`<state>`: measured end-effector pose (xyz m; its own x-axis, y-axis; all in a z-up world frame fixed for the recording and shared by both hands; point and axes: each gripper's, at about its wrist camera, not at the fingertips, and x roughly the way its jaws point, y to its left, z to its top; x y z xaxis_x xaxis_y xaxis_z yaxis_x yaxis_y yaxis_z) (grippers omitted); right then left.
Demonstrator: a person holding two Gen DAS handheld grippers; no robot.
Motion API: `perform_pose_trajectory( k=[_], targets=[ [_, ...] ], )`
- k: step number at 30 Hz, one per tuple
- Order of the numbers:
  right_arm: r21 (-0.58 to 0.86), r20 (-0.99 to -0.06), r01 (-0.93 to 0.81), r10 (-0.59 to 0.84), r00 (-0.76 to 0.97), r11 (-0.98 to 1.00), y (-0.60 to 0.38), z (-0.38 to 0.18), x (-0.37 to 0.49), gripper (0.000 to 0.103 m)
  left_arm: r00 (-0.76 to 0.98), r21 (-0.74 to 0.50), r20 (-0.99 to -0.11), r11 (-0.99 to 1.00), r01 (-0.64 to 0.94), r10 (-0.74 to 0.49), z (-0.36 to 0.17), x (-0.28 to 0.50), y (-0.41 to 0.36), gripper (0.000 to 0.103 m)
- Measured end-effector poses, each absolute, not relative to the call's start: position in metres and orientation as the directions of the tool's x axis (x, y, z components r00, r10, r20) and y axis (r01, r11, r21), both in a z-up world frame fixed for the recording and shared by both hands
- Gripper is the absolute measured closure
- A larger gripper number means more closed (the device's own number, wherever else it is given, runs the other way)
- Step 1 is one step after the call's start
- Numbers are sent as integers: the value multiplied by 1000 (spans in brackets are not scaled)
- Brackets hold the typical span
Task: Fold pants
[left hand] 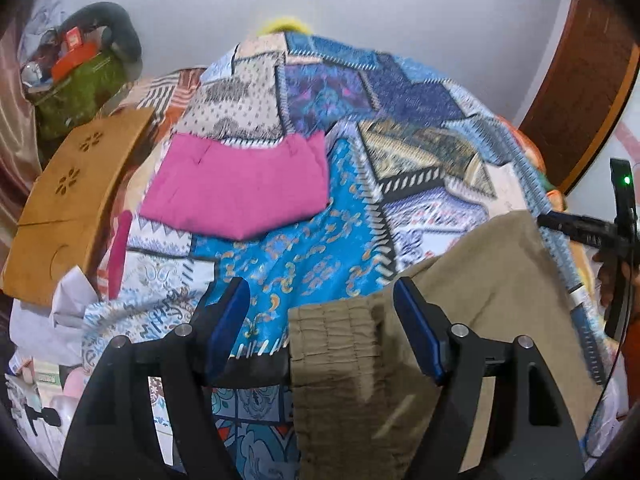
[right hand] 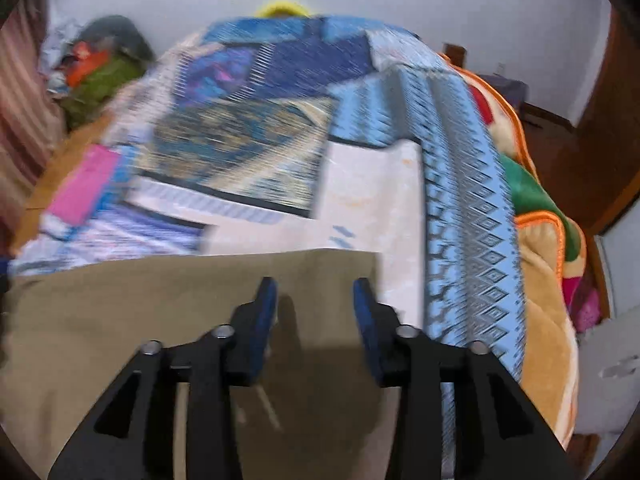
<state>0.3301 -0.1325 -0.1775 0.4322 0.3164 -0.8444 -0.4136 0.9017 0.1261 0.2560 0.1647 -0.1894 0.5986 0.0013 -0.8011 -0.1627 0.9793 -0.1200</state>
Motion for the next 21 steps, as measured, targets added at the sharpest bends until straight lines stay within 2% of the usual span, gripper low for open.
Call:
perform_pose_trajectory(
  k=[1, 4, 10, 12, 14, 16, 18, 21],
  targets=[
    [143, -835, -433, 343, 430, 890, -129, -171, 322, 49, 602, -137, -798, 979, -153, -17, -185, 256, 164, 29],
    [181, -814, -502, 416, 406, 846, -104, -156, 300, 40, 591, -185, -802, 976, -113, -84, -183, 260, 154, 29],
    [266, -810, -583, 506, 297, 768, -55, -162, 270, 29, 496, -144, -861, 989, -24, -114, -210, 268, 110, 28],
    [253, -838, -596, 481, 259, 762, -42, -175, 262, 29, 466, -100, -881, 995, -7, -85, -221, 266, 99, 24],
    [250, -868, -613, 454, 200, 750, -35, -189, 254, 29, 478, 17, -878, 1000, 26, 2, -227, 258, 83, 22],
    [196, -876, -647, 428, 221, 737, -35, -195, 238, 28, 494, 104, -867, 993, 48, 67, -229, 247, 70, 19],
    [139, -880, -658, 397, 261, 740, -42, -192, 221, 21, 510, 116, -857, 992, 57, 71, -226, 237, 68, 19],
    [174, -888, -649, 403, 221, 740, -61, -191, 205, 20, 507, 84, -860, 996, 41, 52, -224, 222, 71, 18]
  ],
)
